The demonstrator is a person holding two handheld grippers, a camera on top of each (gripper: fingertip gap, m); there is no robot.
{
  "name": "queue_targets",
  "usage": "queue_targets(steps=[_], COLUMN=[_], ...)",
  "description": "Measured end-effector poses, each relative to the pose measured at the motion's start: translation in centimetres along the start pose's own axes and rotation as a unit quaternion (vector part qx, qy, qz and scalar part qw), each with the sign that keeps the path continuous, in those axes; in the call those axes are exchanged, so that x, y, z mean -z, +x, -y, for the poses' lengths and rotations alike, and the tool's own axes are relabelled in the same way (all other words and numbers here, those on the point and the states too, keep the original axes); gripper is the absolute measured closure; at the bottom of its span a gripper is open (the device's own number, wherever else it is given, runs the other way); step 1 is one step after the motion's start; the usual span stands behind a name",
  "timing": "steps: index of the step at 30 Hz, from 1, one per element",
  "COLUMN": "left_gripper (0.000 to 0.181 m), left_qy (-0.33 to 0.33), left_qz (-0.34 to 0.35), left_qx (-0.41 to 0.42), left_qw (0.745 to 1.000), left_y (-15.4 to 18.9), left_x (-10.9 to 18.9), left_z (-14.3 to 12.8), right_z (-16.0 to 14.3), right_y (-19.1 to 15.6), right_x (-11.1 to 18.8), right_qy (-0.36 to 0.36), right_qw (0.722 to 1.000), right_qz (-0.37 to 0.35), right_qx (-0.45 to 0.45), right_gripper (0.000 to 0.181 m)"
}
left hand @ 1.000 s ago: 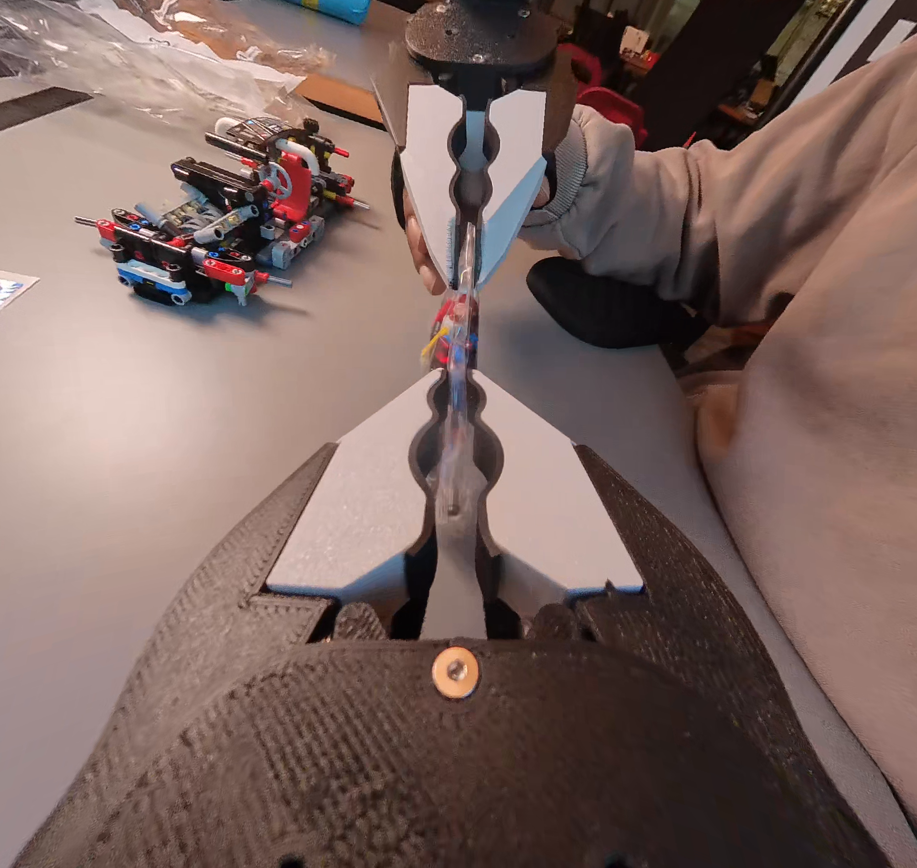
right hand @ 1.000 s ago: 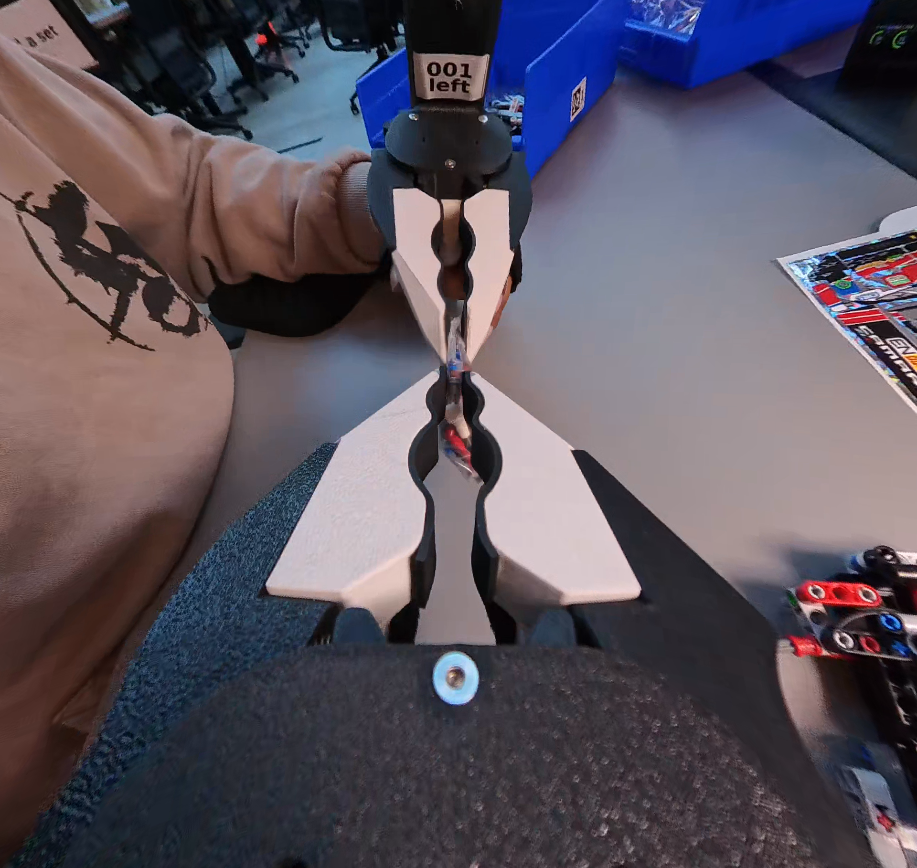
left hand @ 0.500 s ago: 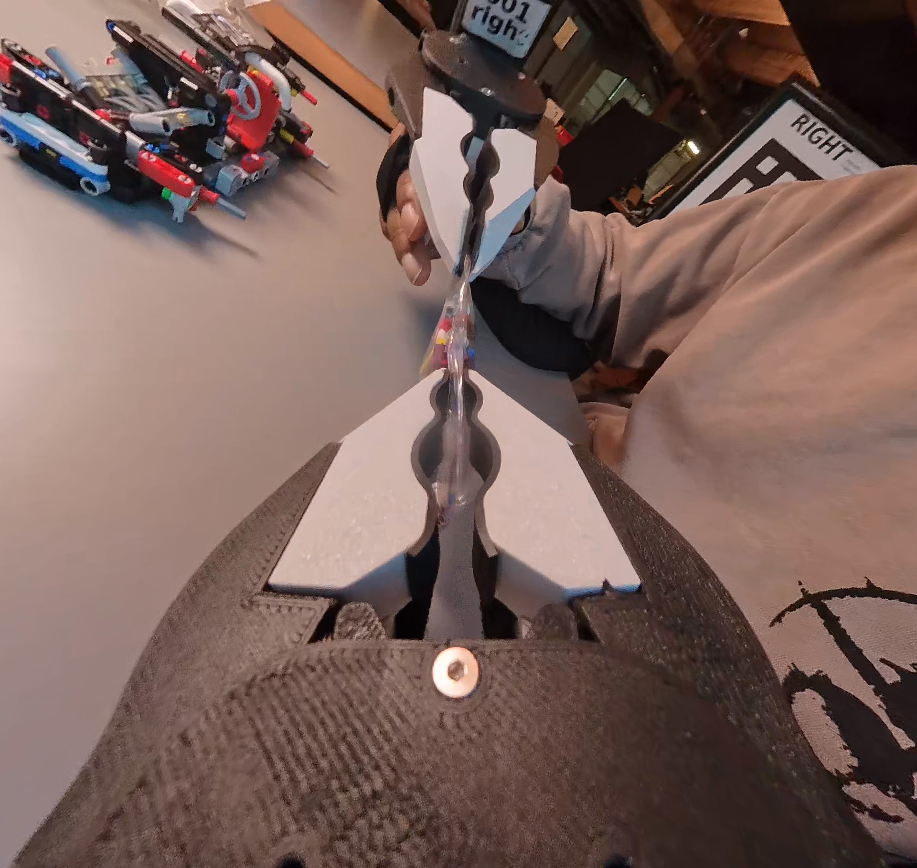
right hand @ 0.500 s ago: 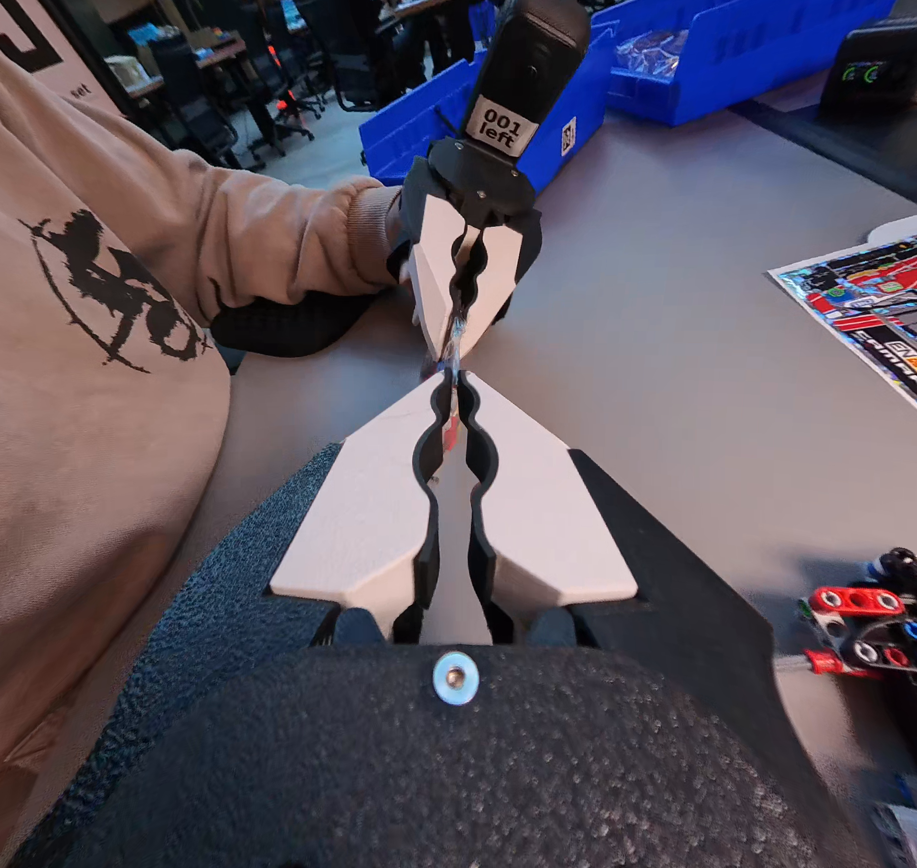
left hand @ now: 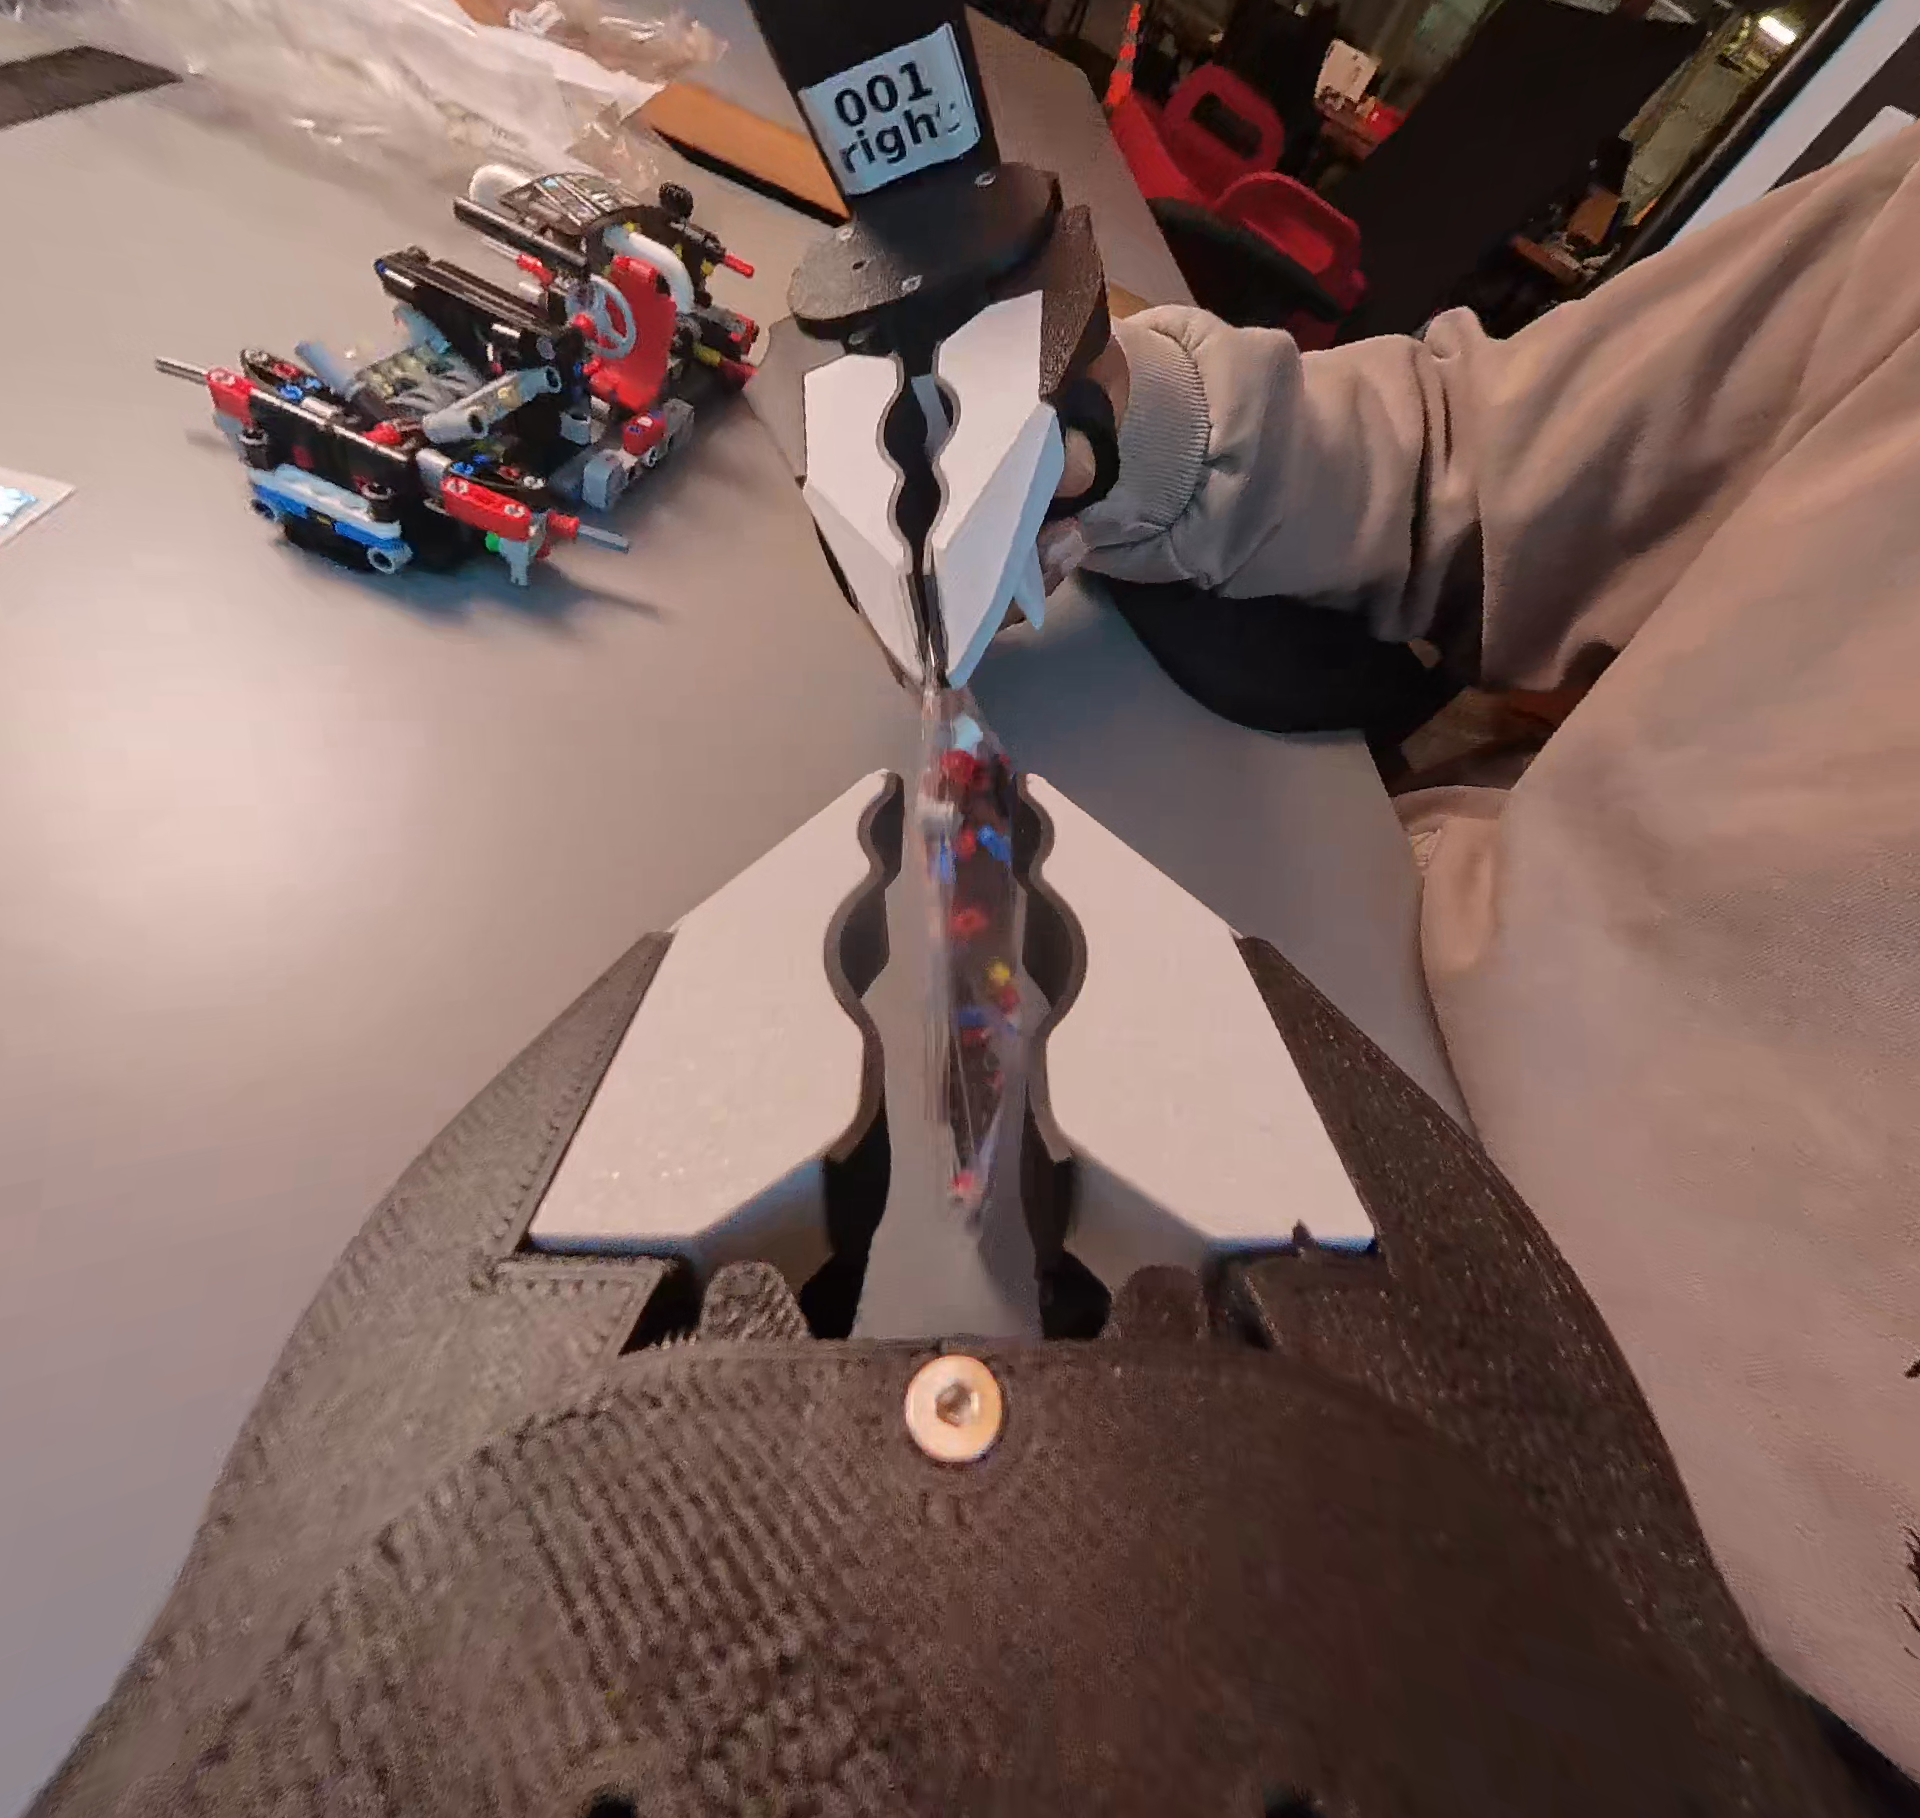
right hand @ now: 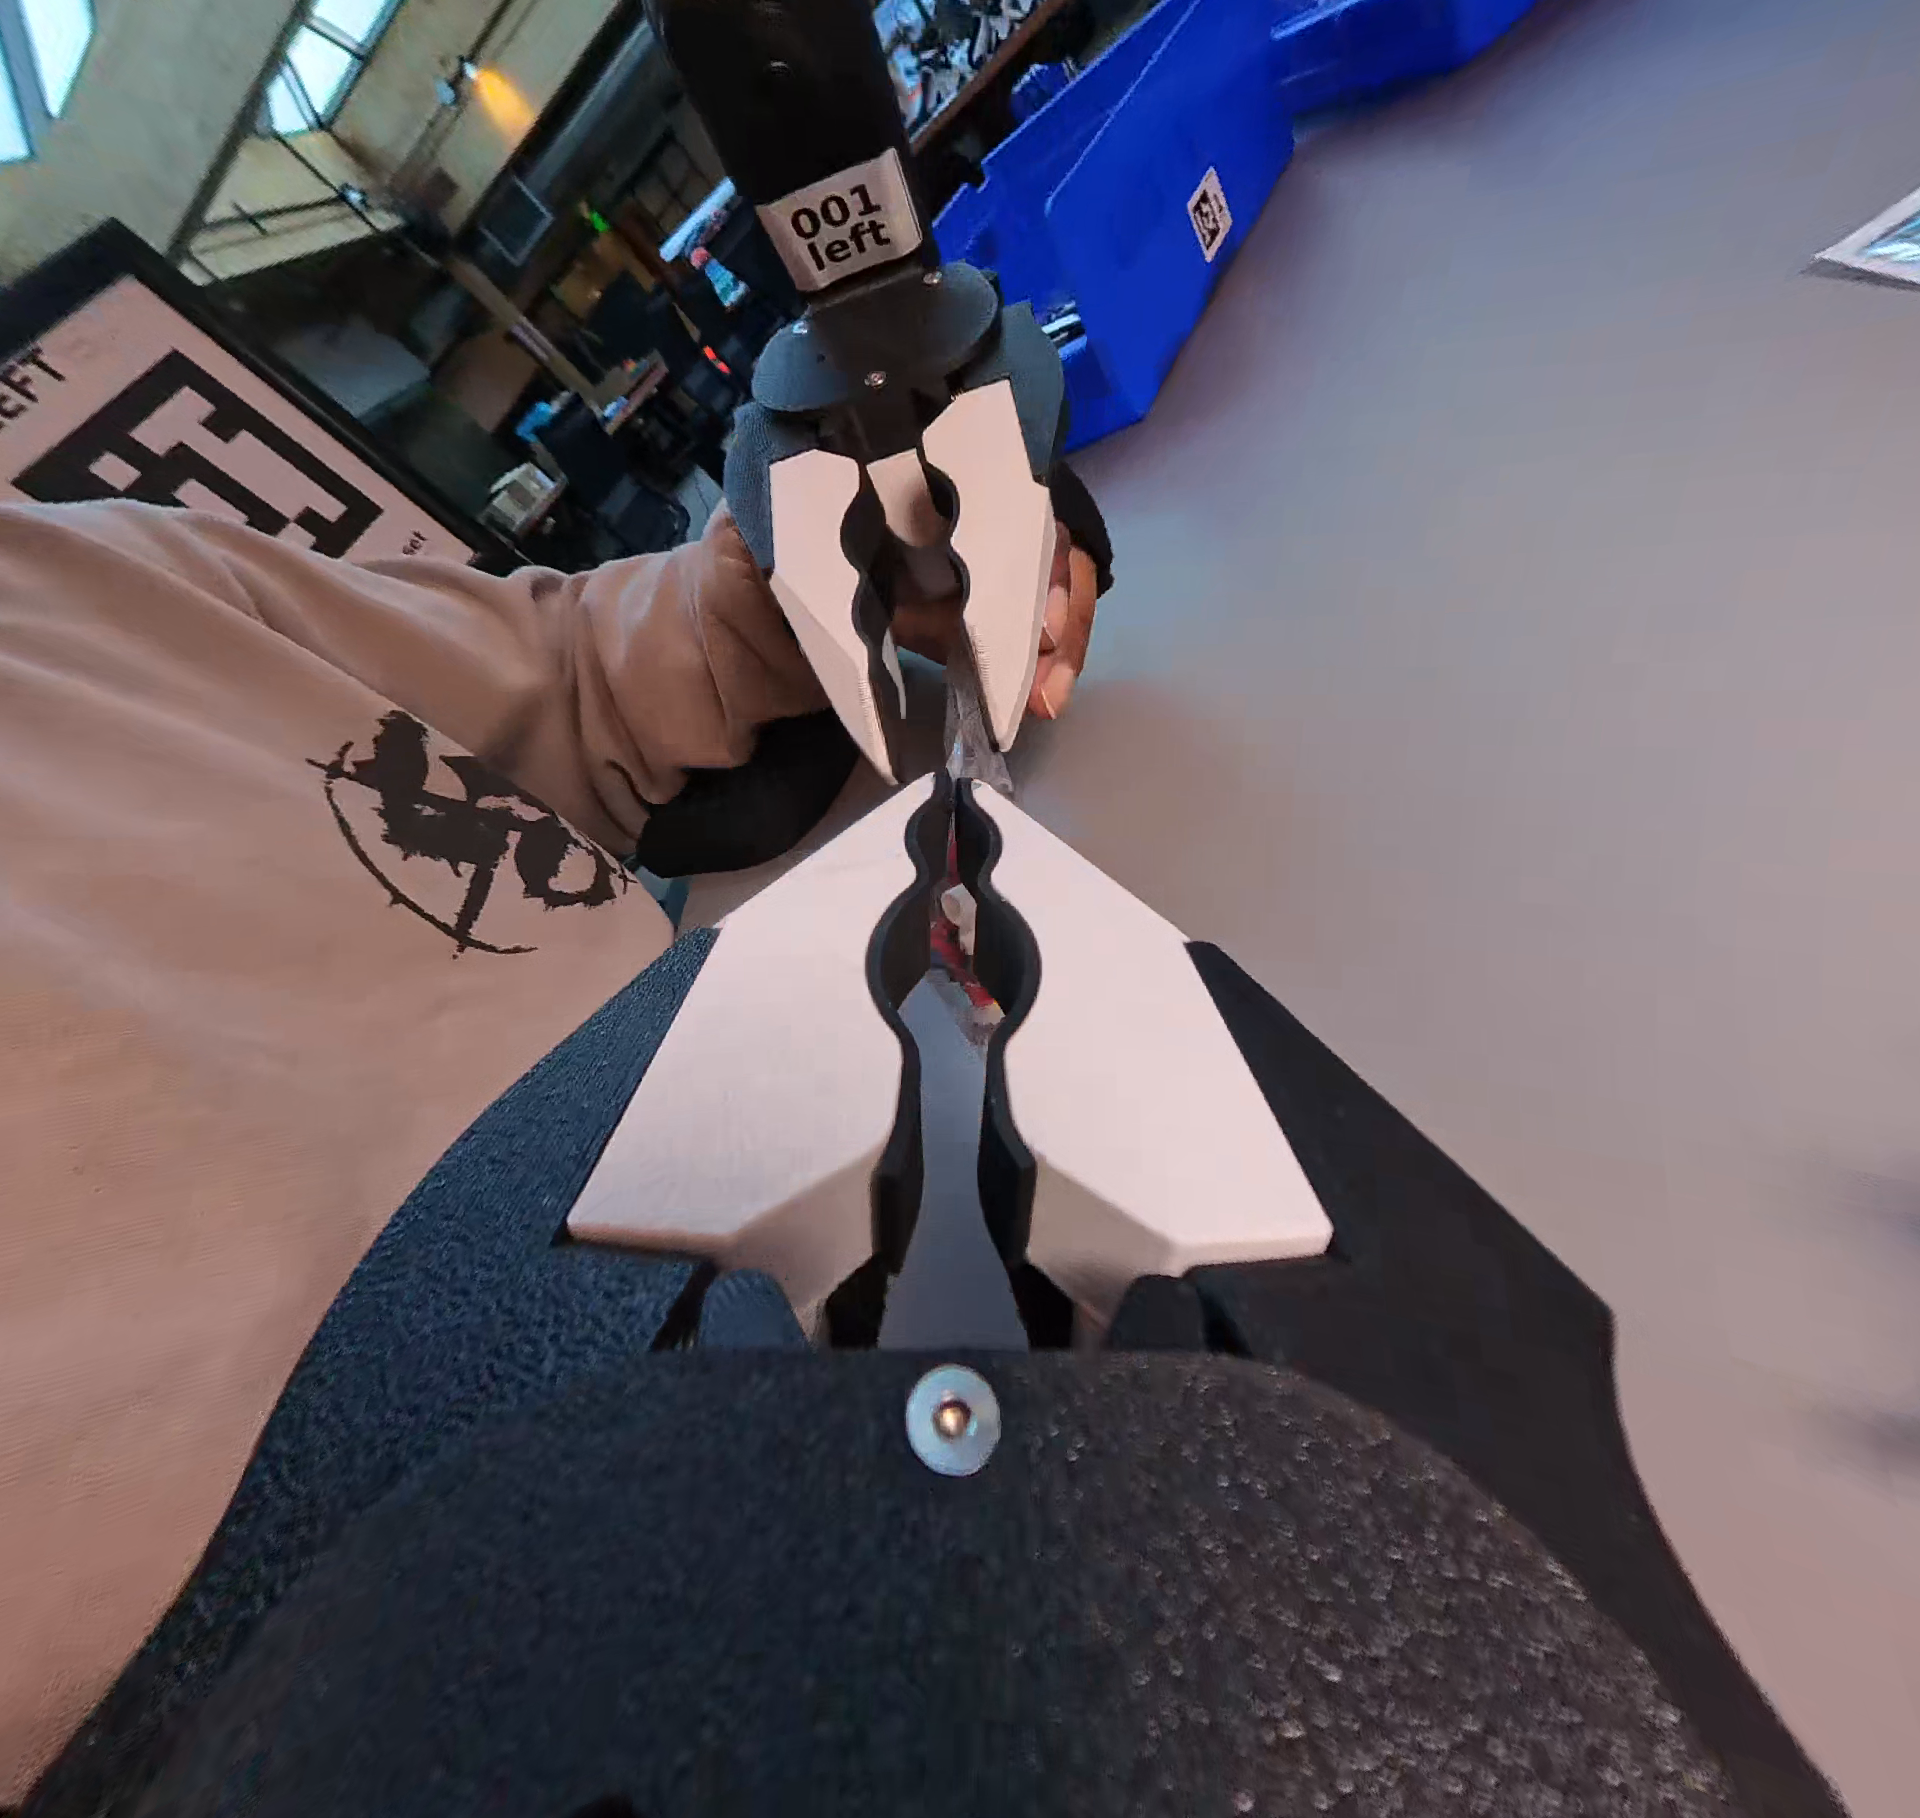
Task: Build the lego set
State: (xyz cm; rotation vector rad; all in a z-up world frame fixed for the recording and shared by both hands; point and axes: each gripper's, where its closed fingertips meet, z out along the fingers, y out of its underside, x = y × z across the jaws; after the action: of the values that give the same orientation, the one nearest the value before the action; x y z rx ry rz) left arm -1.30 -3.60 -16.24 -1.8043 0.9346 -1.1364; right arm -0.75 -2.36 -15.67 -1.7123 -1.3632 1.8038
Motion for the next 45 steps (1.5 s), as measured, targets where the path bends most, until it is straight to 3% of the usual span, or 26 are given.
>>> queue_targets(steps=[5, 8, 11, 14, 20, 22, 25, 28, 31, 33, 41, 45], left_gripper=[0.181, 0.181, 0.181, 0.181, 0.181, 0.181, 0.181, 0.181, 0.181, 0.181, 0.179, 0.181], left_qy=[0.006, -0.004, -0.015, -0.018, -0.046, -0.050, -0.054, -0.048, -0.045, -0.053, -0.004, -0.015], left_qz=[-0.011, -0.022, -0.036, -0.065, -0.084, -0.092, -0.091, -0.092, -0.086, -0.086, -0.073, -0.056], left_qx=[-0.002, 0.050, 0.093, 0.132, 0.146, 0.144, 0.135, 0.123, 0.100, 0.082, 0.085, 0.081], left_qw=[1.000, 0.999, 0.995, 0.989, 0.985, 0.984, 0.985, 0.987, 0.990, 0.992, 0.994, 0.995], left_y=[0.6, 0.4, 0.4, 0.7, 1.3, 1.6, 1.7, 1.8, 1.7, 1.9, 1.3, 0.9], left_x=[-0.8, -1.0, -1.0, -0.9, -1.2, -1.3, -1.3, -1.1, -0.7, -0.7, -0.3, -0.2], left_z=[0.2, -0.4, -0.8, -1.0, -2.0, -2.2, -2.3, -2.1, -1.9, -2.1, -0.6, -0.8], right_z=[-0.9, -1.5, -1.8, -1.7, -2.7, -2.9, -3.0, -2.8, -2.3, -2.6, -1.9, -2.0], right_y=[-0.8, -0.3, 0.3, 0.2, -0.6, -0.8, -0.8, -0.9, -0.9, -1.2, -1.1, -0.9], right_x=[-1.2, -1.2, -1.3, -1.4, -1.7, -1.7, -1.6, -1.7, -2.0, -2.1, -2.2, -2.3], right_qy=[-0.016, -0.032, -0.046, -0.056, -0.084, -0.086, -0.084, -0.076, -0.049, -0.041, -0.009, -0.008], right_qw=[0.999, 0.995, 0.965, 0.929, 0.902, 0.920, 0.967, 0.990, 0.993, 0.982, 0.974, 0.975], right_qz=[0.011, -0.016, -0.083, -0.117, -0.108, -0.090, -0.042, -0.013, 0.041, 0.079, 0.099, 0.093], right_qx=[0.027, 0.089, 0.246, 0.346, 0.410, 0.371, 0.235, 0.116, -0.099, -0.165, -0.204, -0.201], right_gripper=[0.181, 0.181, 0.177, 0.174, 0.181, 0.181, 0.181, 0.181, 0.181, 0.181, 0.181, 0.181])
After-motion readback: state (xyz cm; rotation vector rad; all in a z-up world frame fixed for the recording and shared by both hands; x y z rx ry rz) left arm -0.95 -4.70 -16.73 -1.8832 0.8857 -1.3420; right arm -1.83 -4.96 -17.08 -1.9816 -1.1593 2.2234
